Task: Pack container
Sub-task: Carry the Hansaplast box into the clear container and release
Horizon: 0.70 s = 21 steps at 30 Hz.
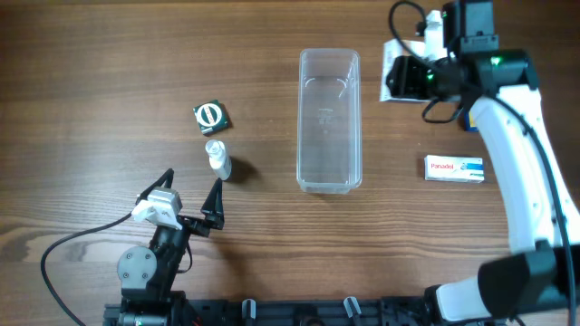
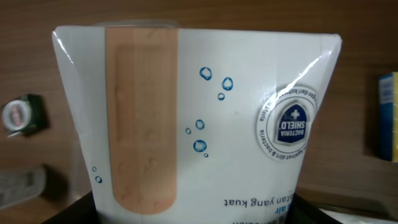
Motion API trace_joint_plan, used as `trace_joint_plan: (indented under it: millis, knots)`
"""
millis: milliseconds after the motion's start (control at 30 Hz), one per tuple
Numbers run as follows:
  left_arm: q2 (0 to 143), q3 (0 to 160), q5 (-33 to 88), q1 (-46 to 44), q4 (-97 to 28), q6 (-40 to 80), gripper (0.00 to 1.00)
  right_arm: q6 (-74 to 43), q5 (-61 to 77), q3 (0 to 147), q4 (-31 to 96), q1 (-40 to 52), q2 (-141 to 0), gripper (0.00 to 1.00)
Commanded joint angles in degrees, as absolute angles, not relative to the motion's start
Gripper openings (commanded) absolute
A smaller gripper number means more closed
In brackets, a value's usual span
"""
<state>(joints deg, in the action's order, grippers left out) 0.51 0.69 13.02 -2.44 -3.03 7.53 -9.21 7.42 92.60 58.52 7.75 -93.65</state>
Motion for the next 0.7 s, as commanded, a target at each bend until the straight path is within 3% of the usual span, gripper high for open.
trace_joint_plan:
  millis: [0,233,667]
  knots:
    - [0.16,0.32,13.5,-1.96,-3.16,6.42,1.0,-13.72,5.85,93.47,59.18,14.06,-93.12,0.69]
    - [0.16,0.32,13.5,-1.96,-3.16,6.42,1.0,-20.16,-6.04,93.41,55.99,23.88,-97.6,0.71]
    - [0.16,0.32,13.5,-1.96,-3.16,6.42,1.0,-21.19,-4.03,93.41,50.09,24.77,-114.87,0.74]
